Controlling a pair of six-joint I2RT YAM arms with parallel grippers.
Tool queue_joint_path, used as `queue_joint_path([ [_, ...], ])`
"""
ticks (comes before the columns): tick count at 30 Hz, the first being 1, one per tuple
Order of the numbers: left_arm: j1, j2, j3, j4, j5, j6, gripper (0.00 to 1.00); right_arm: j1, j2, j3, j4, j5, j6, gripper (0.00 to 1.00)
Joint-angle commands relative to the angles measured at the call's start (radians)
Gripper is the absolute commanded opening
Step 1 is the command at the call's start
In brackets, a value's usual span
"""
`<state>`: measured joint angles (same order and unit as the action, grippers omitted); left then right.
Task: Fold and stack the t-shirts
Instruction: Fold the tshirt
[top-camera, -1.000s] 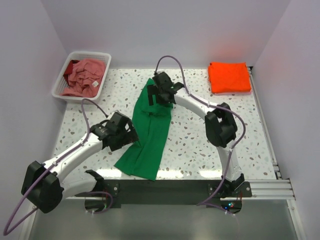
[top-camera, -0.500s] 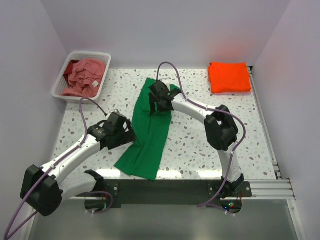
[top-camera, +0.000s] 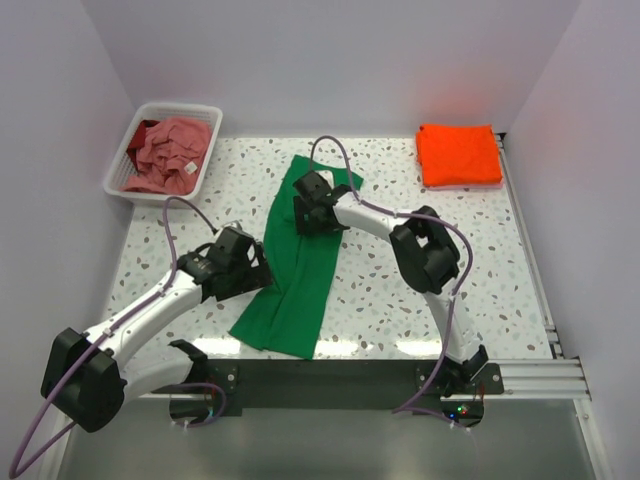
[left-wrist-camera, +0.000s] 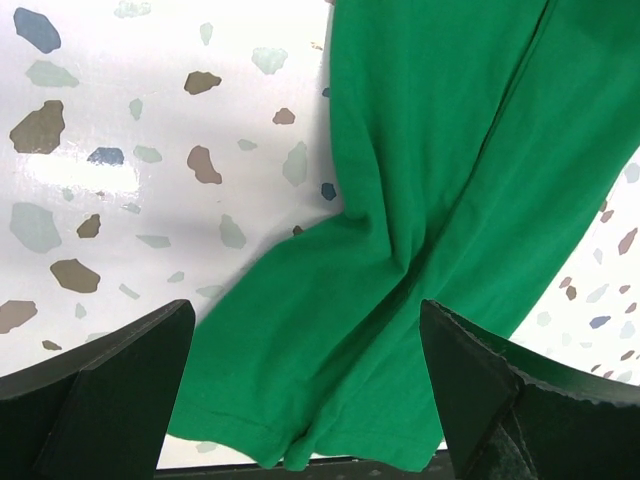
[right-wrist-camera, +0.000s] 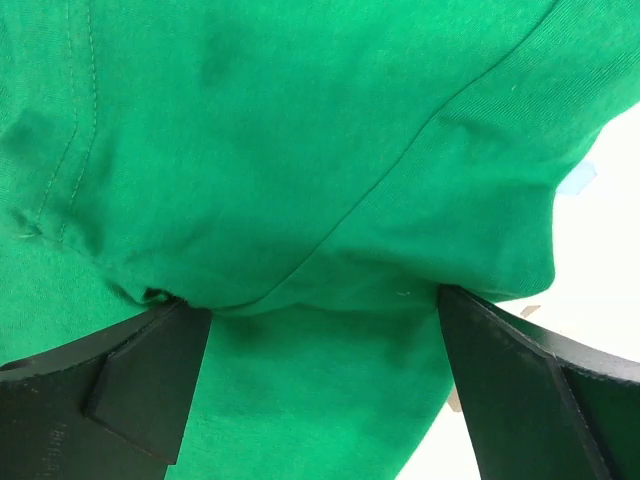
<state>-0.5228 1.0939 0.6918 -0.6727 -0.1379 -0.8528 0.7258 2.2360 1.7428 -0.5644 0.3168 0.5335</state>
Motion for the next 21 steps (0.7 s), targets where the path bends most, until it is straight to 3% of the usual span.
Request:
queue_joint_path([
  [1,0.009,-0.003,-0.003,0.033,-0.002,0.017,1.00,-0.049,0.060,0.035,-0.017,0.008,-0.004,0.98],
  [6,0.010,0.009,-0.012,0.038,0.004,0.014,1.00,-0.123,0.103,0.063,-0.023,-0.018,-0.044,0.99],
  [12,0.010,0.011,-0.044,0.125,0.106,0.064,1.00,-0.203,0.175,0.158,-0.028,-0.073,-0.148,0.99],
  [16,0.009,0.021,-0.074,0.211,0.226,0.113,1.00,-0.233,0.230,0.304,-0.084,-0.097,-0.230,0.99],
  [21,0.009,0.058,-0.115,0.246,0.264,0.120,1.00,-0.235,0.140,0.307,-0.072,-0.166,-0.283,0.99],
])
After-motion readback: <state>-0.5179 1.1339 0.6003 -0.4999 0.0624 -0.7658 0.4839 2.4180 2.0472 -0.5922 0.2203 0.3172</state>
